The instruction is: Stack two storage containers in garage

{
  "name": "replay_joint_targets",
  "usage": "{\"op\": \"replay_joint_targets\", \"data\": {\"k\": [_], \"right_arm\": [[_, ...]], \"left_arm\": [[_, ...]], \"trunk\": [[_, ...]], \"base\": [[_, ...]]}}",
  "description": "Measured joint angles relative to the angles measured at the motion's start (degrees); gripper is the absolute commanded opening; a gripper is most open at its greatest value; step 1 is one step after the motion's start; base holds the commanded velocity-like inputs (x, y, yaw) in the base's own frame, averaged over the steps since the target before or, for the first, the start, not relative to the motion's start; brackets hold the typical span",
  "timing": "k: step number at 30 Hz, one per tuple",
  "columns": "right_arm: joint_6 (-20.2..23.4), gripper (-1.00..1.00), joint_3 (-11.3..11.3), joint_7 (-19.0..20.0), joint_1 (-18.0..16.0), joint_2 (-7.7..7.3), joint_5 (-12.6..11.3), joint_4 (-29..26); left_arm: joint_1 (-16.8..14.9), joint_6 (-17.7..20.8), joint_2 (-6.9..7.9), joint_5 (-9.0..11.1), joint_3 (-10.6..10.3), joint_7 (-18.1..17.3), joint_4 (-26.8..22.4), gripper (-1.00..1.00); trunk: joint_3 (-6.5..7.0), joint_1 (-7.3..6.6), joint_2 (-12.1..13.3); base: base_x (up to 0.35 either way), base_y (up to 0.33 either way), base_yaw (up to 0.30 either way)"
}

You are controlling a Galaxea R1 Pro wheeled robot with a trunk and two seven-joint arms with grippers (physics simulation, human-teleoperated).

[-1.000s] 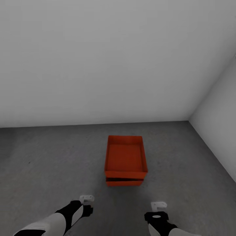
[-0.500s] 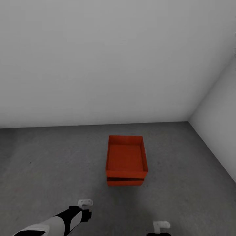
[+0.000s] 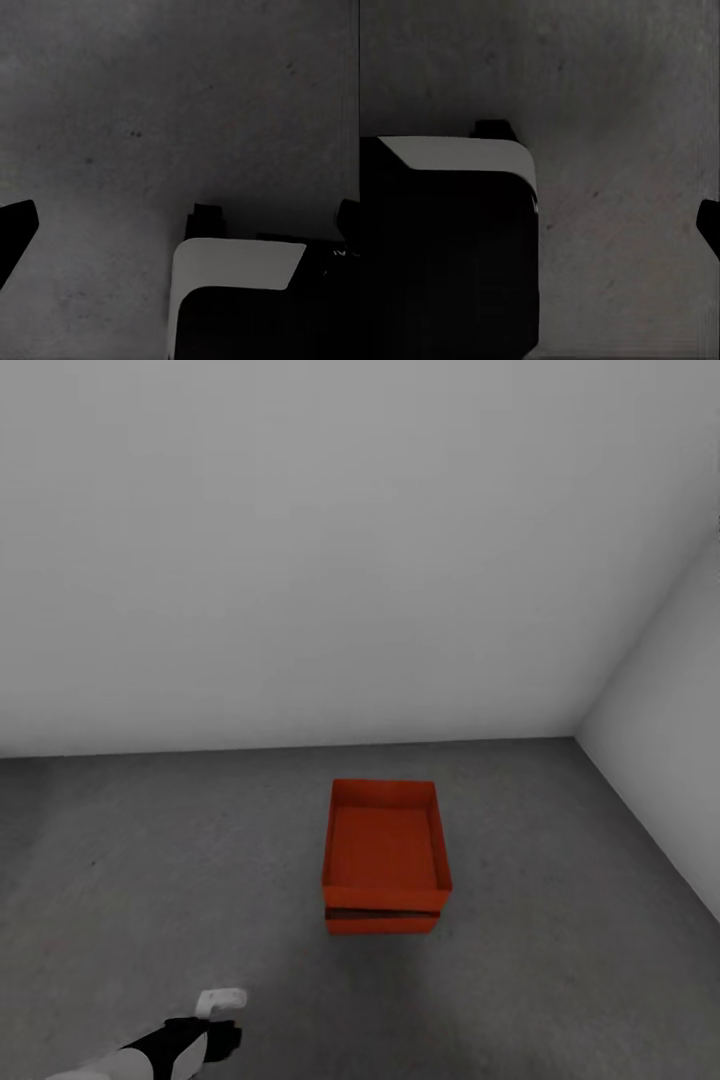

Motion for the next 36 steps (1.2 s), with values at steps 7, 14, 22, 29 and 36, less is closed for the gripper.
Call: {"op": "replay_joint_targets", "data": {"k": [7, 14, 22, 29, 36], "right_arm": [[-2.0, 1.0, 0.0, 0.0, 3.3, -0.08, 0.0, 0.2], [-2.6, 1.0, 0.0, 0.0, 4.2, -0.03, 0.0, 0.5], [-2.7, 1.0, 0.0, 0.2, 4.9, -0.01, 0.0, 0.6], [-2.8, 1.0, 0.0, 0.6, 5.4, 0.09, 0.0, 0.6], [-2.8, 1.0, 0.0, 0.6, 5.4, 0.33, 0.0, 0.6]], "left_arm": [[5.3, -4.8, 1.88, 0.1, 0.0, -4.2, 0.0, 1.0], [7.1, -6.5, 2.43, 0.0, 0.0, -4.4, 0.0, 1.0], [7.8, -6.6, 2.43, -0.1, -0.1, -4.3, 0.0, 1.0], [7.8, -6.6, 2.38, -0.1, -0.1, -4.0, 0.0, 1.0], [7.8, -6.6, 2.33, -0.1, -0.1, -3.9, 0.0, 1.0]], "trunk": [[0.63, 0.0, 0.0], [1.26, 0.0, 0.0], [1.97, 0.0, 0.0], [2.6, 0.0, 0.0], [3.19, 0.0, 0.0]], "base": [[0.0, 0.0, 0.0], [0.0, 0.0, 0.0], [0.0, 0.0, 0.0], [0.0, 0.0, 0.0], [0.0, 0.0, -0.012]]}}
